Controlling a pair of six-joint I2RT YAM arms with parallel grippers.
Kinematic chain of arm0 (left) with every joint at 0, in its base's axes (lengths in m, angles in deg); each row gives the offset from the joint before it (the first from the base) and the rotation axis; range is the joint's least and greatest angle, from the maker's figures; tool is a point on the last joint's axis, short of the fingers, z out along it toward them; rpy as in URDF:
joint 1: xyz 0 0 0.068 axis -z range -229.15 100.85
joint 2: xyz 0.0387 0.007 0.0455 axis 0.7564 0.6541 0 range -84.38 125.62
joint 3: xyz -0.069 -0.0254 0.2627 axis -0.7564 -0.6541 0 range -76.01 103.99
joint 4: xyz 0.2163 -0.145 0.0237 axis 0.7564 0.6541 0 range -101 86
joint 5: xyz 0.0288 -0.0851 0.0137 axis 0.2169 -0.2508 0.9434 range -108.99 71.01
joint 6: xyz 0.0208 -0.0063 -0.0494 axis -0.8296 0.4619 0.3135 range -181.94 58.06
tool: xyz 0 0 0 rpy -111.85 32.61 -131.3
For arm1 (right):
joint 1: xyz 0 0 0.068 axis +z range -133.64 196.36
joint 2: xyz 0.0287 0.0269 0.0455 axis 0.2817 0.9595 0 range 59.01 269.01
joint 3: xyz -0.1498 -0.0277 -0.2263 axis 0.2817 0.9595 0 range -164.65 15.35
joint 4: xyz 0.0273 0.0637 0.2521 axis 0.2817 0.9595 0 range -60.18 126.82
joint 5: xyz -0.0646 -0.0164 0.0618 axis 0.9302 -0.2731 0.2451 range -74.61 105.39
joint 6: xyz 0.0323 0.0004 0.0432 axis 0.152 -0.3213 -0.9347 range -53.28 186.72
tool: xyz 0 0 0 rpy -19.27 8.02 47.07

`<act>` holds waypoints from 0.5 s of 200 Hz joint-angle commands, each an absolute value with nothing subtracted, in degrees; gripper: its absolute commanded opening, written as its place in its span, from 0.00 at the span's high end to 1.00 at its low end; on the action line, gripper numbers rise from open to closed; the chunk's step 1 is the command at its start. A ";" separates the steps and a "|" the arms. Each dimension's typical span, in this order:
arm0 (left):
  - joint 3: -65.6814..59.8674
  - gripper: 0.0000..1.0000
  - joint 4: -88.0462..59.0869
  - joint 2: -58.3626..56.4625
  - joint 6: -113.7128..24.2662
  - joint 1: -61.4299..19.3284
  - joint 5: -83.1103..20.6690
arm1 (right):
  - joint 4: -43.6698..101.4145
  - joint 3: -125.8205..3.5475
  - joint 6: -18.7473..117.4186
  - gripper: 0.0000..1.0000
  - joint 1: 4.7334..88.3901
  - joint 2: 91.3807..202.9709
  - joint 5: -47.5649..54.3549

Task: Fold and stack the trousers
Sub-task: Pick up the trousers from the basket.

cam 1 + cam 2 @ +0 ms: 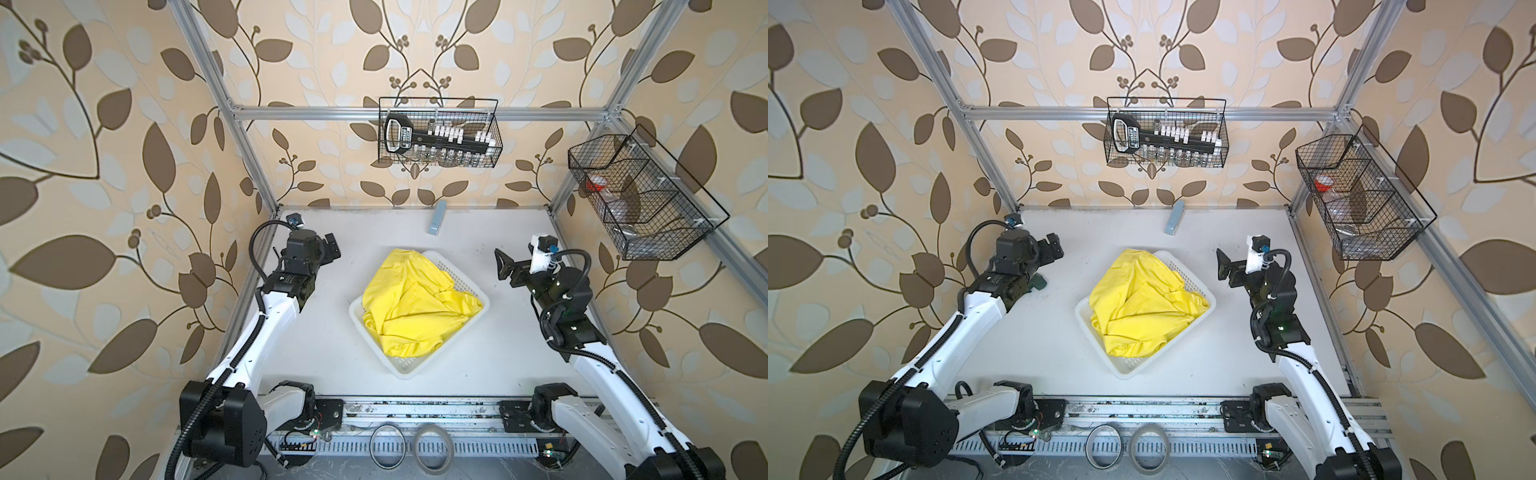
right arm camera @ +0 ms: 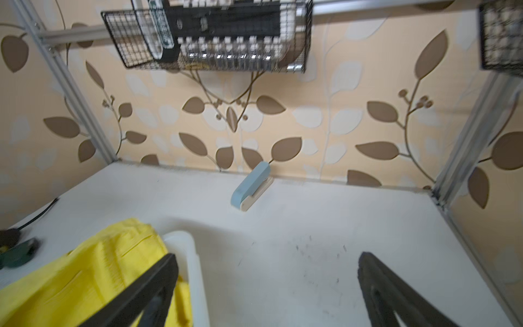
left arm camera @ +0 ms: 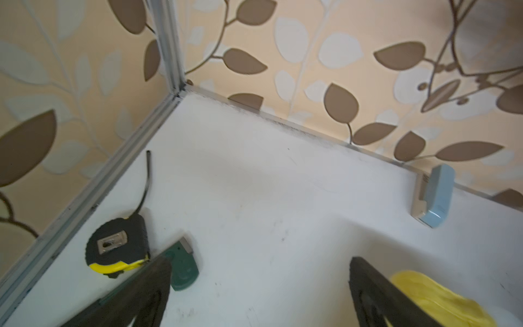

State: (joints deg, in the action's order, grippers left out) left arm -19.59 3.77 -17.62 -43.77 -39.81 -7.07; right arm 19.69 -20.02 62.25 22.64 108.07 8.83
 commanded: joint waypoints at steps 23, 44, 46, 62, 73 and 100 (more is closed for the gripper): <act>-15.48 0.01 23.06 -21.40 -38.75 -27.16 -20.37 | 52.97 -32.10 65.47 0.00 25.15 111.75 0.04; -14.95 0.01 25.25 -20.85 -34.09 -19.49 -20.44 | 58.86 -34.90 67.51 0.00 26.52 112.30 0.64; -15.11 0.01 25.18 -20.77 -33.71 -18.62 -20.12 | 59.03 -34.94 67.53 0.00 26.57 112.35 0.81; -14.77 0.01 24.99 -19.00 -31.21 -11.80 -15.06 | 60.98 -35.92 68.92 0.00 27.03 113.83 1.64; -13.08 0.01 25.65 -16.09 -30.11 -7.90 -11.88 | 61.60 -36.50 69.50 0.01 27.49 115.65 1.34; -6.98 0.01 28.73 -6.80 -27.77 -0.92 -4.59 | 60.87 -37.66 70.66 0.01 29.91 120.30 2.80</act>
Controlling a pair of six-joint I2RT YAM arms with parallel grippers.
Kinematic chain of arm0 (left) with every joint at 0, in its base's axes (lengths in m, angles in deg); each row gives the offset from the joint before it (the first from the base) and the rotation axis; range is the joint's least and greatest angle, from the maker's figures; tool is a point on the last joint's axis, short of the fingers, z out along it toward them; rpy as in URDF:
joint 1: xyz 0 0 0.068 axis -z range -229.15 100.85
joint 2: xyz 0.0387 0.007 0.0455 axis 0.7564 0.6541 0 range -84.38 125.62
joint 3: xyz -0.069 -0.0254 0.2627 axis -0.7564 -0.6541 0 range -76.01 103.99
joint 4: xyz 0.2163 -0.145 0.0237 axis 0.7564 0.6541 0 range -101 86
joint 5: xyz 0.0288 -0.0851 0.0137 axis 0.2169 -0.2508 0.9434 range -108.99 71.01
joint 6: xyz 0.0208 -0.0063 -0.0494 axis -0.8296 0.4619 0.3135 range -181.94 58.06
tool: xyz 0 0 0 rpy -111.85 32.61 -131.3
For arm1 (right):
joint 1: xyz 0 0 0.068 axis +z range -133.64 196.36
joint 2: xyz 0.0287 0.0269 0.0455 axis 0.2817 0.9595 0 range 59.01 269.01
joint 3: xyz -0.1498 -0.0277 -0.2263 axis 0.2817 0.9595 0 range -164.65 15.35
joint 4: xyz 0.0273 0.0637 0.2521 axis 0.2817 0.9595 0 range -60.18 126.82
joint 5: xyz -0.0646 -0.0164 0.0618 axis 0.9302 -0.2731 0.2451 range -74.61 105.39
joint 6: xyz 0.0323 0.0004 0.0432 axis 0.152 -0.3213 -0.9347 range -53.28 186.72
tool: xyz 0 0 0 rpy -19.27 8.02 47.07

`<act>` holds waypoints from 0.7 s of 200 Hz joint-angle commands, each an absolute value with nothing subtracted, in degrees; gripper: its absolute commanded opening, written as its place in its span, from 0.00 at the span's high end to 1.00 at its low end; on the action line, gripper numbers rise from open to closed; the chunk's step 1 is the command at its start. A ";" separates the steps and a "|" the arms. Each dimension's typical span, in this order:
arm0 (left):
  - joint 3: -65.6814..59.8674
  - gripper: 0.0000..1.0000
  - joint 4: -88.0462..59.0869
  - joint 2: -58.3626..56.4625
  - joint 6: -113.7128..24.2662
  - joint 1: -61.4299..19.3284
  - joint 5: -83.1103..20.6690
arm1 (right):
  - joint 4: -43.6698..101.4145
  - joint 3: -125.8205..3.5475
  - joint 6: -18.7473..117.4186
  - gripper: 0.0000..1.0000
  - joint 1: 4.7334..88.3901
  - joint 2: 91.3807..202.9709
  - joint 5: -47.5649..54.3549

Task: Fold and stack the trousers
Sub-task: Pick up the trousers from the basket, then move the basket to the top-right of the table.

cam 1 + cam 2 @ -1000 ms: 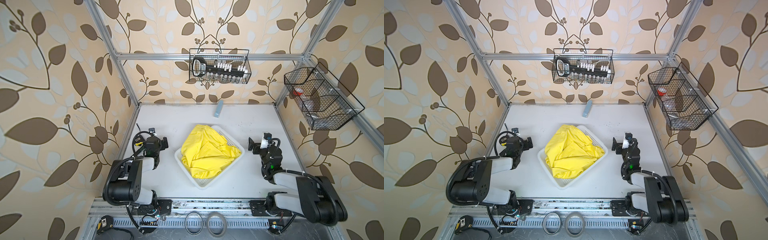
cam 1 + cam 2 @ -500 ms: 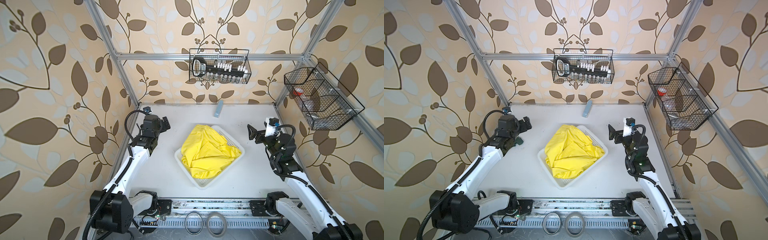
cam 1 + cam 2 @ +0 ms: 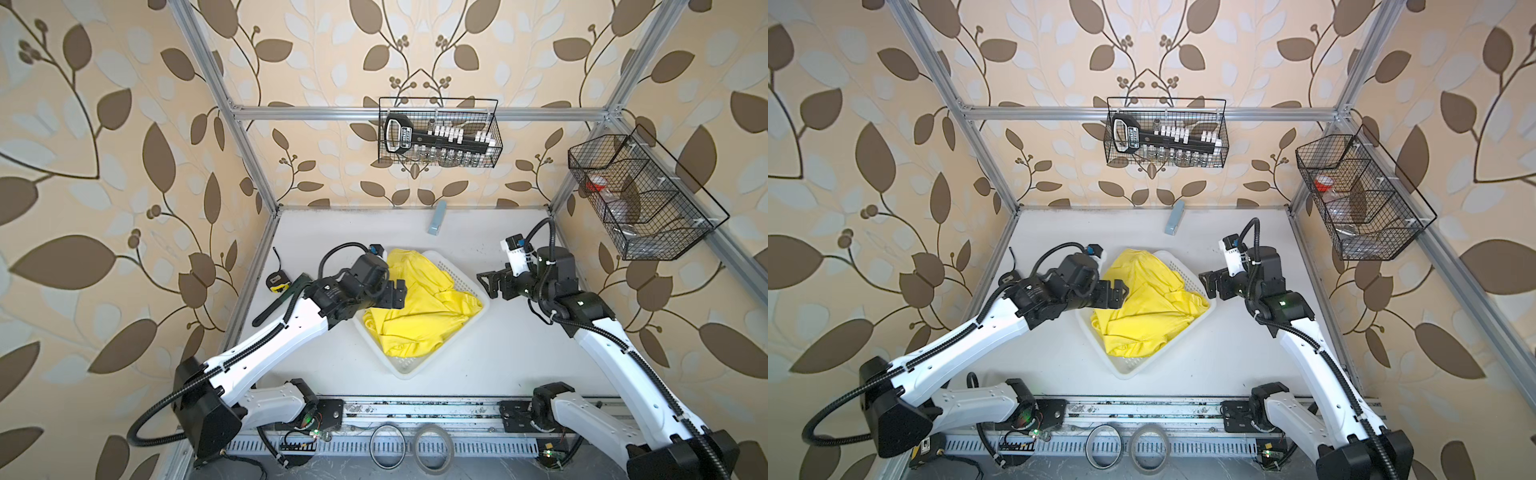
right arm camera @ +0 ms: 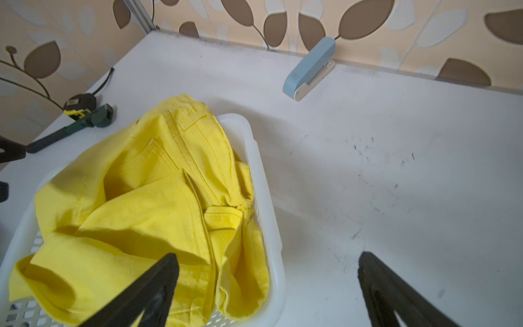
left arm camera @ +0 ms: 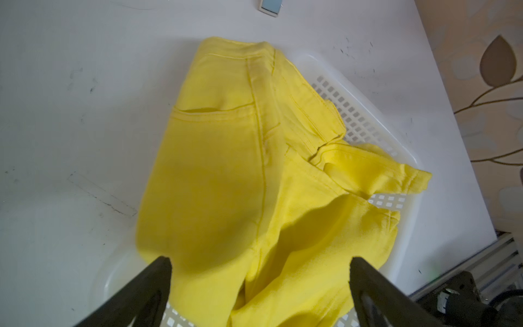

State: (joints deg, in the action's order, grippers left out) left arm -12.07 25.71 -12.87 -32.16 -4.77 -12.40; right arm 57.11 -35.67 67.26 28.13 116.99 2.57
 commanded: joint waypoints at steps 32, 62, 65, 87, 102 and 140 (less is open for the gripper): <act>-6.51 0.01 26.54 2.44 -26.21 0.59 -3.63 | 59.18 -39.38 71.28 0.02 31.58 126.16 3.21; -5.37 0.01 27.51 9.64 -25.06 1.36 -0.56 | 56.86 -40.09 71.20 0.02 32.97 130.78 3.51; -5.19 0.01 27.65 10.09 -24.91 1.43 -0.42 | 56.64 -40.19 71.19 0.02 33.01 131.13 3.68; -5.86 0.01 27.02 13.38 -24.39 1.48 -0.09 | 55.03 -40.49 71.33 0.04 33.23 134.08 3.38; -6.49 0.01 26.24 15.68 -24.13 1.56 -0.96 | 54.78 -41.05 71.38 0.04 33.40 136.15 3.57; -8.17 0.18 23.27 19.81 -24.37 1.56 -4.14 | 53.13 -42.52 71.73 0.12 33.89 140.71 4.59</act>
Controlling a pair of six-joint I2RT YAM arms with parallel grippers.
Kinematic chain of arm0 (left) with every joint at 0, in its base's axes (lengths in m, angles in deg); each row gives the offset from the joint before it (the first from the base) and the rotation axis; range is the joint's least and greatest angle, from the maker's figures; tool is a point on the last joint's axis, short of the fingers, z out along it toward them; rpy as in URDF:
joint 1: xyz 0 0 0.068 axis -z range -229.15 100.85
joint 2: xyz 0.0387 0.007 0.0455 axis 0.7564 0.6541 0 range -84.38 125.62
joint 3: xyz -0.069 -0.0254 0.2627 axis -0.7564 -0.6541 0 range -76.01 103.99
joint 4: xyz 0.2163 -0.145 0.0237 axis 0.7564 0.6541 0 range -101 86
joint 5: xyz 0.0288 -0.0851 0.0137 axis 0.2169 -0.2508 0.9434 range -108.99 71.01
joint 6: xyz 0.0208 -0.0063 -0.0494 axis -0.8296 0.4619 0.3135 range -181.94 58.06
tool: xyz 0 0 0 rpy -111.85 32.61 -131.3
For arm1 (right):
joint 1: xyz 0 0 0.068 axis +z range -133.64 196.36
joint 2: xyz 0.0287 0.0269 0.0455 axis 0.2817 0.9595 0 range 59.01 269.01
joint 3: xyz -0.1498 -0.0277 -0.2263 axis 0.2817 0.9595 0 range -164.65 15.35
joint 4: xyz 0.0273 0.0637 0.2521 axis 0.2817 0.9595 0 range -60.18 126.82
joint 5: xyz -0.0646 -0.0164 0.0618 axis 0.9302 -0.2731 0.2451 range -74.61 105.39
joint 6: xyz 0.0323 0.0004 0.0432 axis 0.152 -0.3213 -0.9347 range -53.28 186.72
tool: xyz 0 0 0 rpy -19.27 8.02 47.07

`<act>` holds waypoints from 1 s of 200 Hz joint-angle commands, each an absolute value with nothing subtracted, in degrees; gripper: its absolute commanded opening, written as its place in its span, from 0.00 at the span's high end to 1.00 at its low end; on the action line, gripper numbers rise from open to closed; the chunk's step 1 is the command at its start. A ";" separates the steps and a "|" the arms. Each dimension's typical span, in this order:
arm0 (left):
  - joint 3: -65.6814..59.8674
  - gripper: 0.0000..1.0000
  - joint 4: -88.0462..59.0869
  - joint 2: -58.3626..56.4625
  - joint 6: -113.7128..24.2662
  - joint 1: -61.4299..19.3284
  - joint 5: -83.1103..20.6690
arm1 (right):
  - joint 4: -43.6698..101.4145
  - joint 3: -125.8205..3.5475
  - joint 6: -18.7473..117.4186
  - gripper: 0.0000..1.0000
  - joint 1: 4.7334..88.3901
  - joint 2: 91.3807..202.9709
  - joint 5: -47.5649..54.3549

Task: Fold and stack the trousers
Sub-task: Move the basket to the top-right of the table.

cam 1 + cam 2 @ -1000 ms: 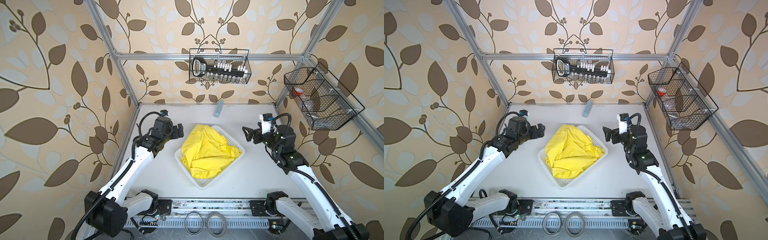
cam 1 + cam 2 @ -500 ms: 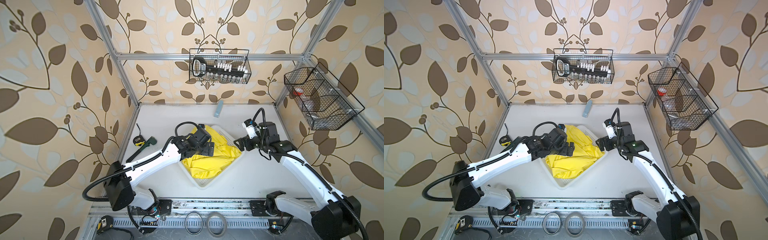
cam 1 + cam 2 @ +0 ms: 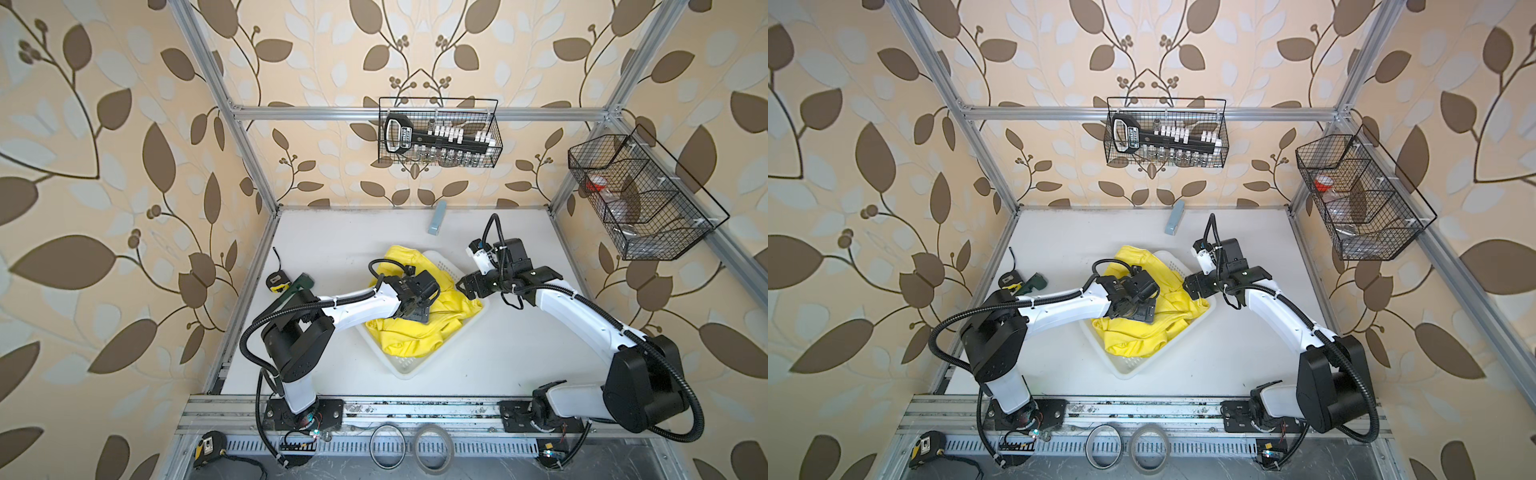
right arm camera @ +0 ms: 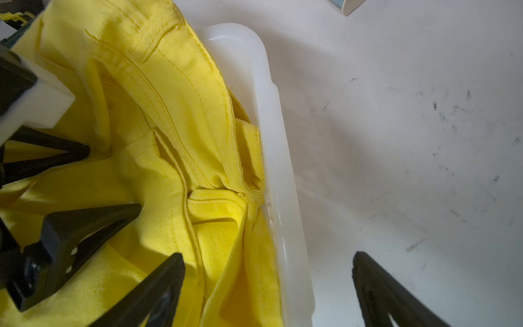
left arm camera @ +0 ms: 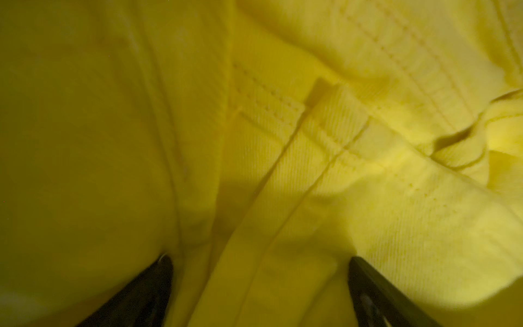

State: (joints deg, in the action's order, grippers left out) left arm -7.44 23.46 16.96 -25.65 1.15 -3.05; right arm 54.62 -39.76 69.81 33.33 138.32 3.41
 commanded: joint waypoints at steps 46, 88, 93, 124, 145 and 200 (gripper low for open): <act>-6.80 0.77 24.65 19.40 -26.29 1.63 -5.62 | 51.75 -45.61 72.23 0.31 34.83 147.00 8.47; -1.98 1.00 29.23 12.82 -29.84 1.65 -7.28 | 52.11 -49.12 73.74 0.52 35.67 152.84 10.82; -1.33 1.00 29.98 11.83 -30.06 1.65 -7.08 | 51.90 -49.37 73.89 0.55 35.77 153.31 11.04; 2.54 1.00 34.87 5.99 -31.89 1.69 -5.20 | 52.16 -51.02 74.29 0.70 35.78 155.24 12.59; 4.75 1.00 37.48 1.76 -33.05 1.63 -3.13 | 52.03 -50.46 74.32 0.77 35.74 155.67 13.12; 12.26 1.00 48.16 -5.95 -37.32 0.08 13.21 | 52.61 -47.82 75.20 0.86 30.64 150.81 13.20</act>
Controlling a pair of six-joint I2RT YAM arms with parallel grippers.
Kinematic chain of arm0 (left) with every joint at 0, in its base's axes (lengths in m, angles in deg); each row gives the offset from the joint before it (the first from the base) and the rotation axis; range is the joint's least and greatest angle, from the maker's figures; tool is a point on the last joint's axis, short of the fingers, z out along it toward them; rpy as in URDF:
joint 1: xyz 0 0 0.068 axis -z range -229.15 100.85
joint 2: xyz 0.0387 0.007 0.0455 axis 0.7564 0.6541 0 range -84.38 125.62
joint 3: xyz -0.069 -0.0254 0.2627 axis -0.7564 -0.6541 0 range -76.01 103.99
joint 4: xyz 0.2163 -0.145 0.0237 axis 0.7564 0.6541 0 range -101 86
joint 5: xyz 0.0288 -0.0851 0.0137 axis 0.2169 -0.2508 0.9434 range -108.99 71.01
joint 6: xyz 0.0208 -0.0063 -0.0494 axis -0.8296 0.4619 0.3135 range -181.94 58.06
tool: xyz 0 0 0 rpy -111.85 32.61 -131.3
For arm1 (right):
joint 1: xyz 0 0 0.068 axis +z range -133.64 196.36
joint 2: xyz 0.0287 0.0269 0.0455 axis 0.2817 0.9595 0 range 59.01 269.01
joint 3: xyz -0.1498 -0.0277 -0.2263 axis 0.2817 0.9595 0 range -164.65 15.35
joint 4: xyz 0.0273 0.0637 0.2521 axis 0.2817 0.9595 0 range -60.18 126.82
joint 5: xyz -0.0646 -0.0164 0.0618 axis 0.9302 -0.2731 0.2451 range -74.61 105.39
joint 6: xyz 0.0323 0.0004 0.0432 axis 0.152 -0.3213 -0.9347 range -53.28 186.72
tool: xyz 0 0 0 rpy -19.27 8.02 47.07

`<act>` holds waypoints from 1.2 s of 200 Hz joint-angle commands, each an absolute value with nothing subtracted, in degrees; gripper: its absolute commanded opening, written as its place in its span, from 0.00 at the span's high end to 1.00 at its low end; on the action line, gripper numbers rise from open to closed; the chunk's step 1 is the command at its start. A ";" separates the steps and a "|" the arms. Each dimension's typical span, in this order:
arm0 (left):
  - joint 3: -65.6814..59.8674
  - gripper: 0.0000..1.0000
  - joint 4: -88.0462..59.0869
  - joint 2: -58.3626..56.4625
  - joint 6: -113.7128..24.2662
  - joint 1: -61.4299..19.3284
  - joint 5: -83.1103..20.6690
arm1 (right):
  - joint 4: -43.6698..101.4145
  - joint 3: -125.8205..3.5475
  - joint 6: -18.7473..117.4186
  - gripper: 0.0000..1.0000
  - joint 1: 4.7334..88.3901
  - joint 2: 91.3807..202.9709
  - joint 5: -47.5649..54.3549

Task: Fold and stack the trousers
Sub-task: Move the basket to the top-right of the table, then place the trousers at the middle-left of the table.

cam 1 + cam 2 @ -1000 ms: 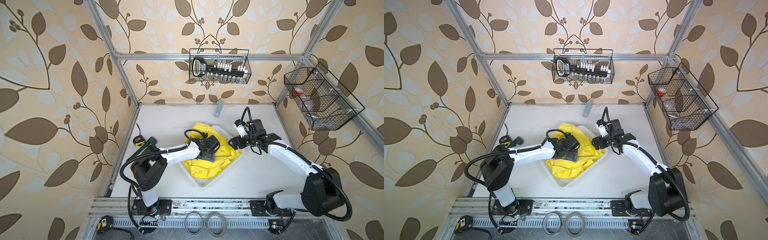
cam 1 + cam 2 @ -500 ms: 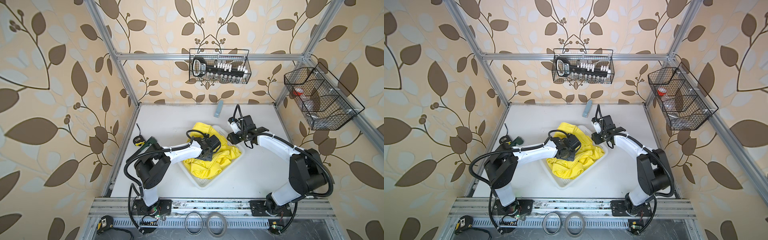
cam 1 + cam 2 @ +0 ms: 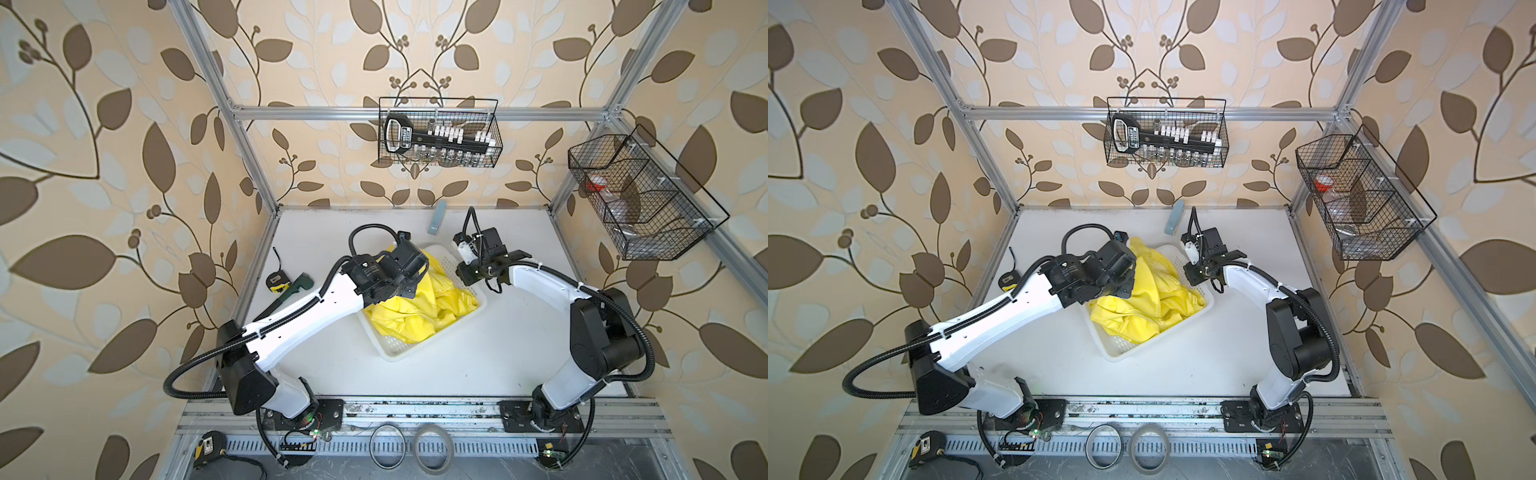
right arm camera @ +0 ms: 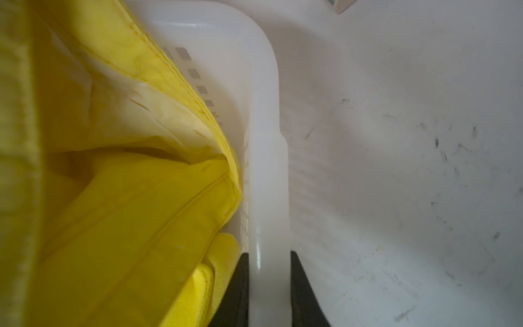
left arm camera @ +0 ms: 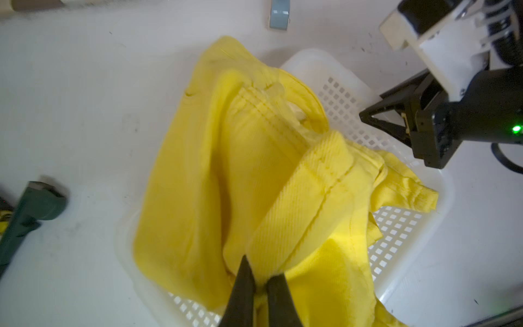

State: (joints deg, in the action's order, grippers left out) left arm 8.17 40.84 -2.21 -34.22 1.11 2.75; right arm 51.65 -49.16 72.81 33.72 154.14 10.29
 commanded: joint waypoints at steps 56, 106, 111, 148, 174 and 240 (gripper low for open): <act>10.71 1.00 51.58 -11.61 -39.74 -10.42 16.91 | 56.55 -46.29 77.89 0.85 19.83 147.13 12.64; 7.68 1.00 54.76 -17.59 -42.15 -22.65 24.40 | 57.21 -46.41 78.10 0.84 10.37 146.15 14.81; 7.56 1.00 55.02 -17.94 -42.29 -23.97 25.00 | 57.15 -46.45 77.75 0.84 9.79 146.16 15.39; 4.78 1.00 54.38 -20.12 -43.39 -31.83 29.90 | 54.64 -46.69 75.96 0.84 6.48 146.90 22.88; 3.19 1.00 54.85 -20.42 -43.33 -34.37 34.57 | 51.70 -46.91 74.36 0.84 4.72 147.21 26.00; 3.98 1.00 53.74 -21.92 -45.15 -38.25 39.05 | 47.01 -50.02 72.08 0.83 2.69 152.97 31.92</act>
